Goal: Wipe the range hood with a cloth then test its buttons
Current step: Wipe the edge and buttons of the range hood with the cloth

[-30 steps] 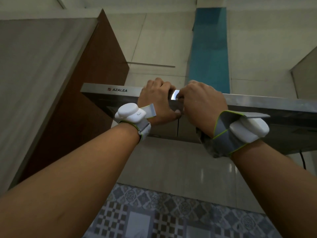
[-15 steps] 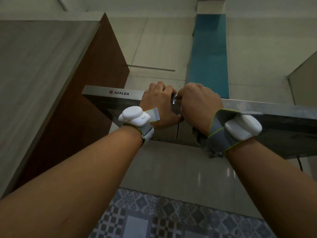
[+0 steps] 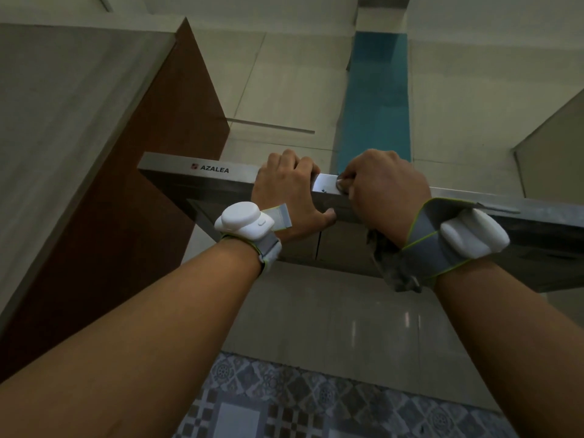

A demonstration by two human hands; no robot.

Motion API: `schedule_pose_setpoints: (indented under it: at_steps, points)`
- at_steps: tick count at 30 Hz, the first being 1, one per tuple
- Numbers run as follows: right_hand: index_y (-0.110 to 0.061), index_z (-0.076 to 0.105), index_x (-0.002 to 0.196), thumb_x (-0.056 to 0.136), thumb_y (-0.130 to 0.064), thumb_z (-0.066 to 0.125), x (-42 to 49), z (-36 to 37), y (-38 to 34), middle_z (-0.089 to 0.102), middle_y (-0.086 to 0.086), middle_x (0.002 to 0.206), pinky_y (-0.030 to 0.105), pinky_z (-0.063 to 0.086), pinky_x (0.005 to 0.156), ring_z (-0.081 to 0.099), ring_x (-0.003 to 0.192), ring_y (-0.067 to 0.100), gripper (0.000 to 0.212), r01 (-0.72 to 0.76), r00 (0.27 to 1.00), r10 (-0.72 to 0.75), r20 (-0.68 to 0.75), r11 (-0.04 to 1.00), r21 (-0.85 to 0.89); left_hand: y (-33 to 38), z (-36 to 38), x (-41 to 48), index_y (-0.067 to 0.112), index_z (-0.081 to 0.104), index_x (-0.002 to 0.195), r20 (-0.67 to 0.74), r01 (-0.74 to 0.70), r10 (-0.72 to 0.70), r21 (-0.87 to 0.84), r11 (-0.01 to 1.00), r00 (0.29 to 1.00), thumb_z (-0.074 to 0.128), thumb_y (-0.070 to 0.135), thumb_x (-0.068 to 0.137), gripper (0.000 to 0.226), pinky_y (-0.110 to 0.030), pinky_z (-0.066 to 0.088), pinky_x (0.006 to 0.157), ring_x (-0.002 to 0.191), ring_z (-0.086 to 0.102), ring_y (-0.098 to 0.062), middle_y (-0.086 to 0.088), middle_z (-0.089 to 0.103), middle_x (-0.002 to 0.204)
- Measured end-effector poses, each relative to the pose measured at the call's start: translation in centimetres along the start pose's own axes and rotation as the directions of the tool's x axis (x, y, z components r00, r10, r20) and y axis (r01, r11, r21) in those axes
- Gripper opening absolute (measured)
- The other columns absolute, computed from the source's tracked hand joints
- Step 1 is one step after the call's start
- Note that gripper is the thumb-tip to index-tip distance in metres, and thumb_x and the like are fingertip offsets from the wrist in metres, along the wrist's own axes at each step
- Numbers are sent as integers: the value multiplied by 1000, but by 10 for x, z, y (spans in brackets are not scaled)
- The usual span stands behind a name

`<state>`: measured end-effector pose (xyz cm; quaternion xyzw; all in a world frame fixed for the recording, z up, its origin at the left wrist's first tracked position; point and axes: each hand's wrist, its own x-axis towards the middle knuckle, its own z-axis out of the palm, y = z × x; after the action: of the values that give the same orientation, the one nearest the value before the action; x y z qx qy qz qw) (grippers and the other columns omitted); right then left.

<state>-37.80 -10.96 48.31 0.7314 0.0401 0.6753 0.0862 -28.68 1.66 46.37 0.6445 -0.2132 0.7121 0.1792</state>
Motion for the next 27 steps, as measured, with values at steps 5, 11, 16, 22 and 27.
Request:
schedule_pose_setpoints:
  at_steps: [5,11,16,22,27]
  points:
    - [-22,72,98,90,-29,54,-5,8,-2,66,6,96,39,54,71,63,82,30,21,29,999,-29,-32,1000,-13,-3,2,3,23,57,107,-16,-31,32,39,999,999,52,73,60,69,-37,44,82,99,47,-22,-3,54,107]
    - [-29,74,102,93,-34,56,-18,-4,20,67,5,101,28,37,65,60,85,26,21,22,1000,-22,-18,1000,-13,-1,0,2,19,57,107,-33,-49,52,65,997,998,45,75,59,75,-40,45,82,98,48,-24,-6,56,107]
    - [-29,74,102,89,-35,57,-5,-9,24,67,8,104,31,43,69,62,91,34,22,-18,1000,18,-7,1000,-9,2,0,2,18,57,107,-32,-28,30,57,998,999,45,75,59,75,-40,45,84,98,48,-23,-6,55,107]
    - [-22,73,99,89,-29,54,-2,-2,9,66,7,101,31,44,67,62,87,33,22,9,1000,-10,-21,999,-33,2,-2,2,19,56,107,-36,-30,33,90,995,999,45,75,58,75,-40,45,83,99,47,-24,-5,54,107]
    - [-24,73,99,93,-32,55,-15,-7,24,66,5,101,27,36,66,58,82,25,21,25,1000,-25,-9,998,-52,1,-1,3,18,57,108,-31,-51,54,92,994,998,44,76,59,76,-40,45,83,99,48,-24,-6,55,108]
